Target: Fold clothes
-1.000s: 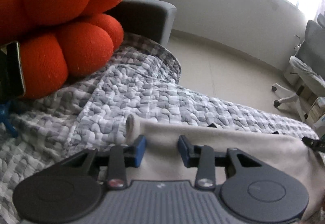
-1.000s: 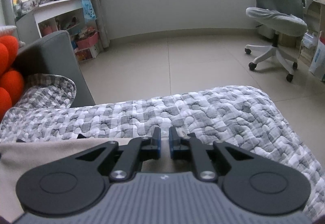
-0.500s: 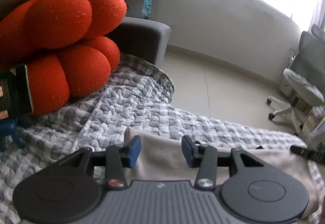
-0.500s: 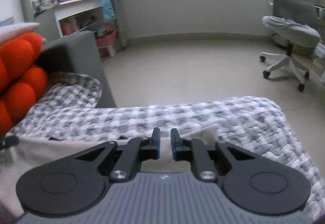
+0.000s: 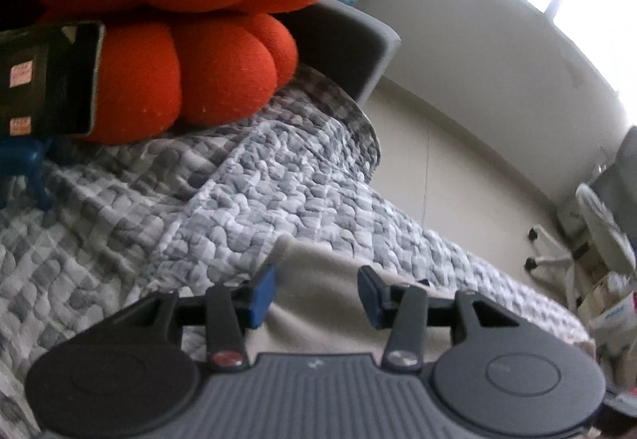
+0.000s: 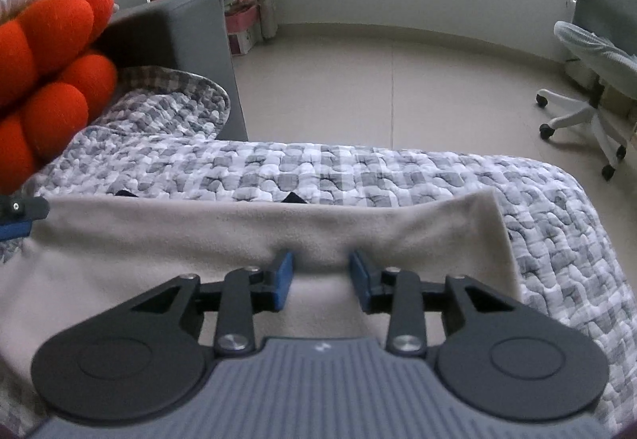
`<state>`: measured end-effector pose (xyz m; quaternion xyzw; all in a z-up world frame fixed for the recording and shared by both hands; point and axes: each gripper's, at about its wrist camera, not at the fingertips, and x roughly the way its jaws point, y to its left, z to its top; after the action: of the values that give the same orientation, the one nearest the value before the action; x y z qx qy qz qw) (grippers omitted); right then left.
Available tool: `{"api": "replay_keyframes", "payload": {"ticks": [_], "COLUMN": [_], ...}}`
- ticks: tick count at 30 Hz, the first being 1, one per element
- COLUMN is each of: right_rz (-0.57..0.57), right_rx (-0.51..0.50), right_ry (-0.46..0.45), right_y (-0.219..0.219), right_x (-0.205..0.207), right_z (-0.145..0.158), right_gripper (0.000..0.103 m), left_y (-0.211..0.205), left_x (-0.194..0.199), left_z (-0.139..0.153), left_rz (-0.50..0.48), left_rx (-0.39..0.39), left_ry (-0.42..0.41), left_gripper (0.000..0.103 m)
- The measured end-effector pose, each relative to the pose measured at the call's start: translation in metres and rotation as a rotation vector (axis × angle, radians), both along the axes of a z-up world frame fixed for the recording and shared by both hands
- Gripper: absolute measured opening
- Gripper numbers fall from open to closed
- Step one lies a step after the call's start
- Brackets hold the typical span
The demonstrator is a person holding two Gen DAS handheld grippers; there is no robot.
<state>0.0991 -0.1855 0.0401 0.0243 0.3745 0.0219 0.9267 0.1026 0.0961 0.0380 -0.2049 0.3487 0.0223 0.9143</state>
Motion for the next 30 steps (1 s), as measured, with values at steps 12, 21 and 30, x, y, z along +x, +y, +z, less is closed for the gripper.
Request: {"api": "replay_keyframes", "payload": {"ticks": [12, 21, 30], "right_rz": [0.023, 0.029, 0.116], "right_rx": [0.005, 0.004, -0.078], "right_ry": [-0.029, -0.016, 0.064], "right_y": [0.009, 0.006, 0.029], "right_x": [-0.018, -0.030, -0.031], "right_z": [0.015, 0.021, -0.005], "right_gripper": [0.040, 0.041, 0.049], "left_y": [-0.021, -0.070, -0.084], "left_x": [-0.020, -0.050, -0.039], "left_z": [0.030, 0.028, -0.011], "left_rz": [0.021, -0.099, -0.178], "left_rx": [0.134, 0.378, 0.455], "left_ry": [-0.070, -0.078, 0.053], "left_gripper": [0.054, 0.054, 0.059]}}
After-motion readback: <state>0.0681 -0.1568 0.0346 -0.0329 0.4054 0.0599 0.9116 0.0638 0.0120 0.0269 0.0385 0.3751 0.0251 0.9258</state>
